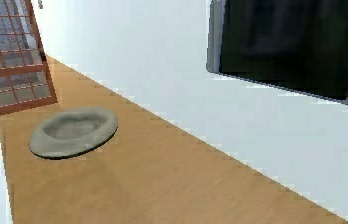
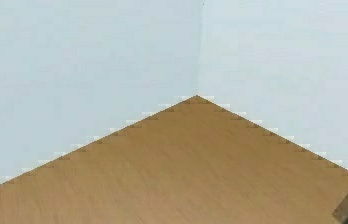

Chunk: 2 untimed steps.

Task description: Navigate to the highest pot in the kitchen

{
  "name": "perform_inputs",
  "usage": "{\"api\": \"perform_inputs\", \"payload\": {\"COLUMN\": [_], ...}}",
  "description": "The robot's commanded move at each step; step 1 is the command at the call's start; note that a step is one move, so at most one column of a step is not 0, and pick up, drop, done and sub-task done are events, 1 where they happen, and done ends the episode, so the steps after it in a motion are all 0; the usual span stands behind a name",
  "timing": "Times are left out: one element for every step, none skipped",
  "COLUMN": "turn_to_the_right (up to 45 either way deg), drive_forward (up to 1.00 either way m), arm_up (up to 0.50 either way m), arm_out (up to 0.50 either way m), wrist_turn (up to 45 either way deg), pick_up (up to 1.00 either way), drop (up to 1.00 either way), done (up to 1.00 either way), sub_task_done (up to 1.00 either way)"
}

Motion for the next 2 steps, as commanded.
{"api": "perform_inputs", "payload": {"turn_to_the_right": [0.0, -6.0], "drive_forward": [0.25, 0.0], "arm_up": [0.0, 0.0], "arm_out": [0.0, 0.0], "wrist_turn": [0.0, 0.0], "pick_up": [0.0, 0.0], "drop": [0.0, 0.0], "done": [0.0, 0.0], "sub_task_done": [0.0, 0.0]}}
